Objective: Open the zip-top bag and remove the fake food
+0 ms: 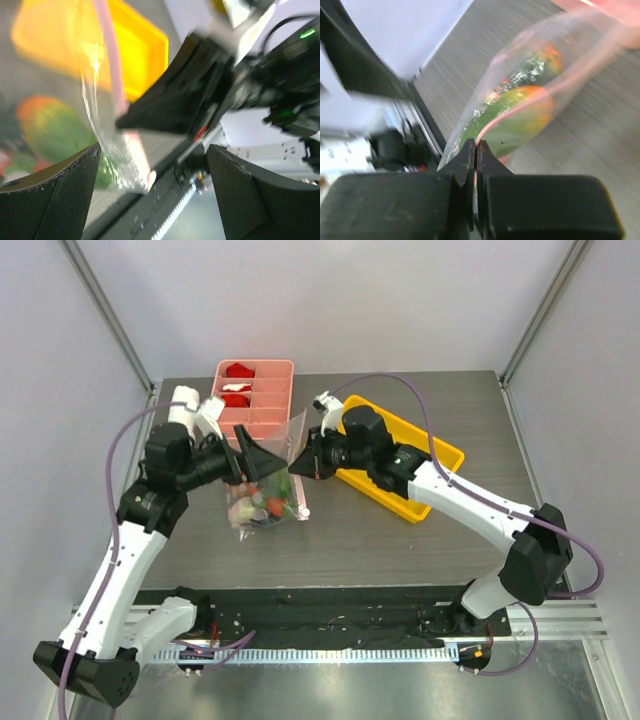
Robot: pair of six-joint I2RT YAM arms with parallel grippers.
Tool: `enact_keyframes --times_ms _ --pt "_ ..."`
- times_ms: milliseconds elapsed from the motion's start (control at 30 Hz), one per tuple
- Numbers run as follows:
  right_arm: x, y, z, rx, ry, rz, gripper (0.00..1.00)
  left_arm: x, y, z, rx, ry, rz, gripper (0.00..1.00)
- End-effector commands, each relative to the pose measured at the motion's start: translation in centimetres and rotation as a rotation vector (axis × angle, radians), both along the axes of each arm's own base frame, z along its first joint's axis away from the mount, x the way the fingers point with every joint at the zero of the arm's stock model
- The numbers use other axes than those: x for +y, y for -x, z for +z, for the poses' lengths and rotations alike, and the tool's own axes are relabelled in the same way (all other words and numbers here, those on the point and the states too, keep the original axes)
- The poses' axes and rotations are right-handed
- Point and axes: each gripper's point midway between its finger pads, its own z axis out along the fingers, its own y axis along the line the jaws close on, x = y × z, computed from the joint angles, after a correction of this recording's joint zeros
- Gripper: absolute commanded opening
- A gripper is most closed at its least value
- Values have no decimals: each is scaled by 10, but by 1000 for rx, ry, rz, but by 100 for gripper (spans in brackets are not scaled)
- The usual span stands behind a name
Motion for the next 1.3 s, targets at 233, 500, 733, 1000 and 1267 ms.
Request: enact_keyframes --times_ms 233,500,733,1000,1267 --pt "3 0 8 -359 322 390 1 40 -59 36 120 -244 308 84" --pt "23 3 72 -503 259 497 1 22 -78 31 228 -105 343 83" --pt "29 2 70 -499 321 529 1 -2 -77 58 261 86 277 84" --pt "41 29 81 -565 304 555 1 -2 -85 18 356 131 342 76" --pt "42 33 83 -577 323 522 6 11 -86 6 293 47 378 27"
